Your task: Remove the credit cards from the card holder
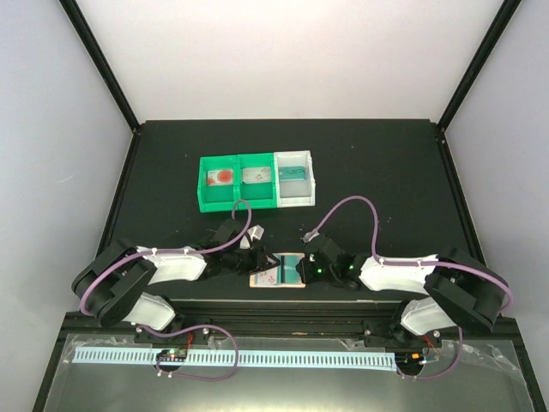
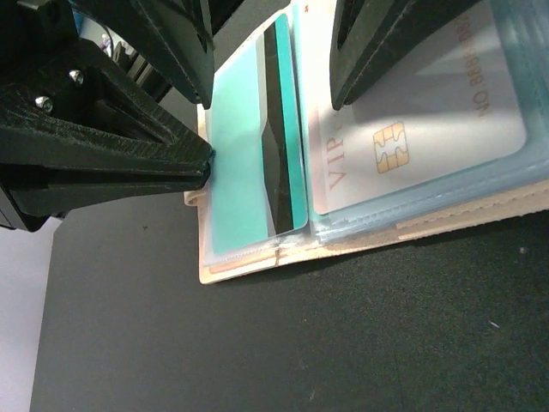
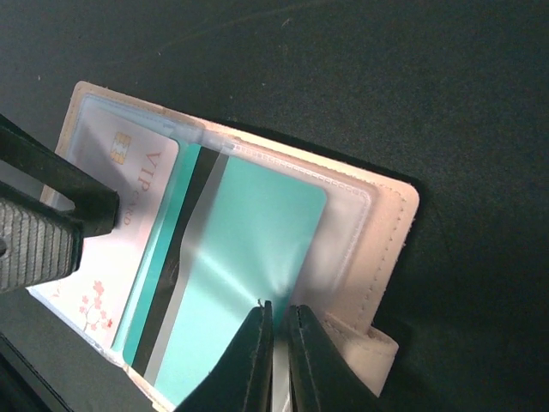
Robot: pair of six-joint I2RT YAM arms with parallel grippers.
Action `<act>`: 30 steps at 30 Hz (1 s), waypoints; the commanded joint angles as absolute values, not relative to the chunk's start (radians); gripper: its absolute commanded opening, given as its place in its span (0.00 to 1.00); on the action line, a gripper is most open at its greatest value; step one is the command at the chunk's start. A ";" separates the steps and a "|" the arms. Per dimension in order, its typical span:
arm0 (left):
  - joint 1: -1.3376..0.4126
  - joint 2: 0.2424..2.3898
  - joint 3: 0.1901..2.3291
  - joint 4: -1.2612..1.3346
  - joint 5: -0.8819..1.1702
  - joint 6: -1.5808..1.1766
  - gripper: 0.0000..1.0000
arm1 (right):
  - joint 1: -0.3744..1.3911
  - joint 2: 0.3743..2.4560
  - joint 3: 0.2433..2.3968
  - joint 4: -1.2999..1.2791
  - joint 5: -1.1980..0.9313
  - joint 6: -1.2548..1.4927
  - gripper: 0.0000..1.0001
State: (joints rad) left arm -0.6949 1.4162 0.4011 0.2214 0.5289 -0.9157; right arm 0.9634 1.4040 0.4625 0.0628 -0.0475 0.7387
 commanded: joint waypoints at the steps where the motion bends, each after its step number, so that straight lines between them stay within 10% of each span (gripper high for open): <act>1: -0.692 1.441 0.426 0.265 0.537 -0.932 0.40 | 0.960 1.360 0.474 -0.017 -0.050 0.743 0.08; 30: -0.738 1.503 0.422 0.338 0.509 -0.980 0.39 | 0.960 1.441 0.400 0.085 -0.098 0.841 0.08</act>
State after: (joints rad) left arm -0.7139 1.4628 0.4034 0.2951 0.5278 -0.9569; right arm 0.9634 1.4090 0.4358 0.1368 -0.1177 0.8284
